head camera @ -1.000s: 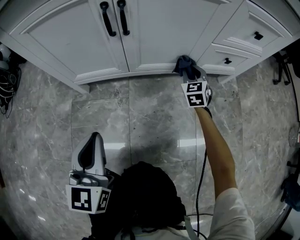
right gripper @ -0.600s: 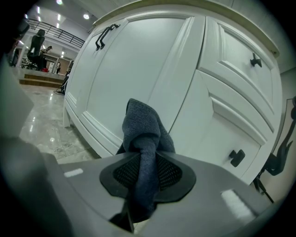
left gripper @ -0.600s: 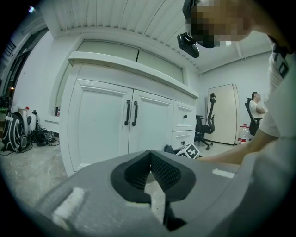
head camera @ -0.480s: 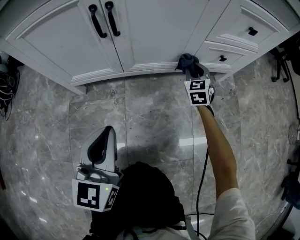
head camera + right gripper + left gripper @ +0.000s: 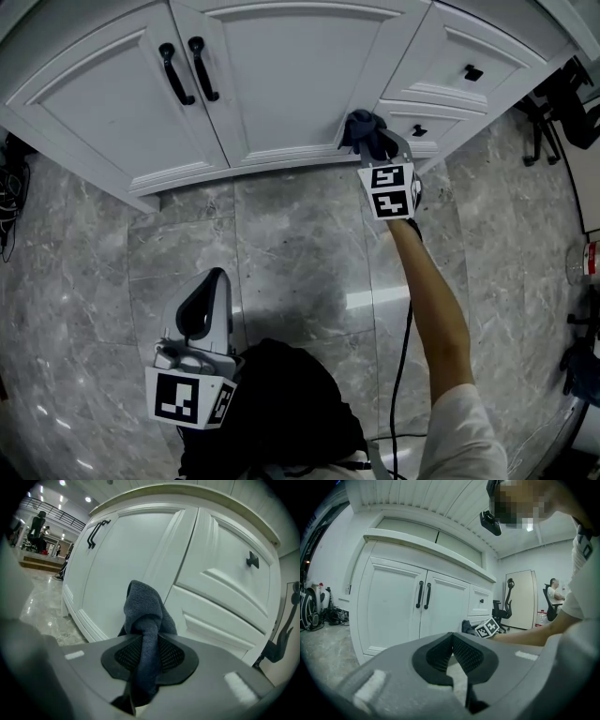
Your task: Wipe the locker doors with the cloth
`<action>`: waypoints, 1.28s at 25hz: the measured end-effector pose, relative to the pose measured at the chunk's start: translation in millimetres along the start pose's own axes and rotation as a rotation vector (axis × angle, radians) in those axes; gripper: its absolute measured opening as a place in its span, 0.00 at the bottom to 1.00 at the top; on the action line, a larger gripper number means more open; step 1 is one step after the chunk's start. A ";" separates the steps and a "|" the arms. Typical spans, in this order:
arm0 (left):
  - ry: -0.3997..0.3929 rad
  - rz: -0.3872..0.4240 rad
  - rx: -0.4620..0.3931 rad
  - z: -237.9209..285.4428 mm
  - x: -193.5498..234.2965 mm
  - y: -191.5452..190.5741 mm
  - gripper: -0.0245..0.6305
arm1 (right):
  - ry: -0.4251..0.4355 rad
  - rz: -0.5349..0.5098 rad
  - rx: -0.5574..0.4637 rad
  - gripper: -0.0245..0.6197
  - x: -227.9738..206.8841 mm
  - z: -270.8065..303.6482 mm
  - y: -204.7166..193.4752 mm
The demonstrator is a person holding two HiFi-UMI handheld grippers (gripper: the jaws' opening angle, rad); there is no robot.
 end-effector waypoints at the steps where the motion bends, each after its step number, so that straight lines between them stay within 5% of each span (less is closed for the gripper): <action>1: -0.006 0.001 -0.001 1.7 -1.5 0.9 0.04 | -0.004 -0.003 -0.011 0.17 -3.6 -3.1 7.2; 22: -0.101 0.064 -0.085 29.2 -41.8 43.1 0.04 | -0.103 -0.060 -0.240 0.17 -73.8 -65.2 138.2; 32: -0.099 0.053 -0.103 23.6 -42.8 46.0 0.04 | -0.158 -0.223 -0.305 0.17 -99.0 -89.6 178.1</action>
Point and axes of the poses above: the fingertips, and each gripper's own axes: z forward along the fingers, x to its left, y out of its top, the point moved 4 cm from there along -z, backward along the fingers, and after that the axes turned 1 degree about y, right-handed, at the moved point
